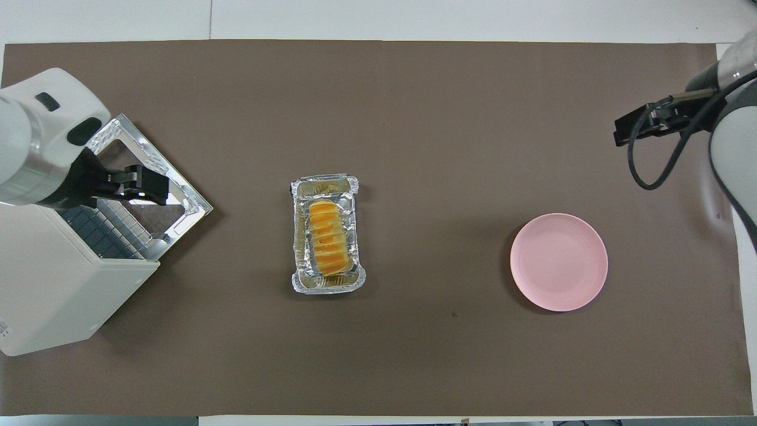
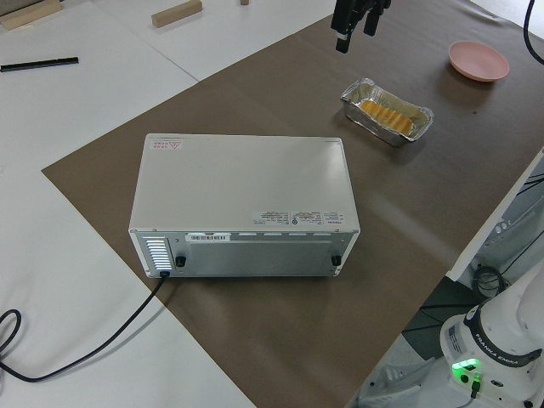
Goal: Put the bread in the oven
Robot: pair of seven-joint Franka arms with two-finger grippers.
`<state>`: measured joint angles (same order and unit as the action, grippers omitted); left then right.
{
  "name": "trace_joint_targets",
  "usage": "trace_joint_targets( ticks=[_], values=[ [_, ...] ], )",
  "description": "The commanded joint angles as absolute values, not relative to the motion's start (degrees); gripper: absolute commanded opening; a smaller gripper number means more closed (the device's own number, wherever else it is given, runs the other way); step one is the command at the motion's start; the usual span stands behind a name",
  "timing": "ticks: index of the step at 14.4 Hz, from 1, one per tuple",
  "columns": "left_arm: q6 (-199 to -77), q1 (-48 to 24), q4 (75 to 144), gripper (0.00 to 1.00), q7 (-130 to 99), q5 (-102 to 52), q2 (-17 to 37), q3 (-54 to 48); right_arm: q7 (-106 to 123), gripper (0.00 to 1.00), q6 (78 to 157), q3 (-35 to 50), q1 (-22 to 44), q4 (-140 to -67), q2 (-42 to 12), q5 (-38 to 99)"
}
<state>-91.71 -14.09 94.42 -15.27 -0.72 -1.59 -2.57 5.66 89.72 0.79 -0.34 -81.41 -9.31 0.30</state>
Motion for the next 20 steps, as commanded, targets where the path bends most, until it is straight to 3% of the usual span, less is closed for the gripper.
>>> trace_joint_targets(
  ticks=[1, 3, 8, 10, 13, 17, 18, 19, 20],
  values=[
    [-101.65, -17.91, 97.38, 1.00, -21.07, -5.44, -0.11, -1.85, 8.43, 1.00, 88.17, 1.58, -2.20, -88.84, -1.43, -0.35],
    [-106.50, -22.30, 96.86, 1.00, -24.59, -5.80, 4.28, -1.76, 8.70, 1.00, 85.44, 1.49, -3.33, -90.70, 1.39, -0.35],
    [-116.79, -30.23, 98.26, 1.00, -32.43, -5.27, 15.28, -1.67, 9.05, 1.00, 81.30, 2.28, -5.88, -91.23, 2.46, -0.35],
    [-121.79, -32.07, 102.89, 1.00, -32.43, -5.19, 16.17, -1.58, 9.32, 1.00, 81.30, 6.39, -10.09, -90.88, 2.46, -0.26],
    [-125.33, -36.28, 104.59, 1.00, -32.96, -5.01, 20.29, -1.50, 8.88, 1.00, 82.09, 6.68, -9.58, -90.79, 2.37, -0.26],
    [-125.42, -40.42, 108.98, 1.00, -38.22, -5.01, 19.25, -1.67, 8.44, 1.00, 82.35, 6.68, -9.14, -90.70, 2.37, -0.44],
    [-125.42, -41.39, 109.51, 0.91, -40.15, -5.01, 19.25, -1.67, 8.26, 1.00, 82.35, 6.68, -9.14, -90.96, 2.46, -0.35],
    [-125.51, -41.66, 110.56, 0.74, -41.91, -5.01, 19.16, -1.67, 8.70, 1.00, 82.09, 6.68, -9.31, -90.71, 2.37, -0.35],
    [-125.25, -41.66, 111.09, 0.48, -43.05, -5.01, 18.99, -1.67, 8.79, 1.00, 81.74, 6.68, -9.49, -91.05, 2.46, -0.35]
  ],
)
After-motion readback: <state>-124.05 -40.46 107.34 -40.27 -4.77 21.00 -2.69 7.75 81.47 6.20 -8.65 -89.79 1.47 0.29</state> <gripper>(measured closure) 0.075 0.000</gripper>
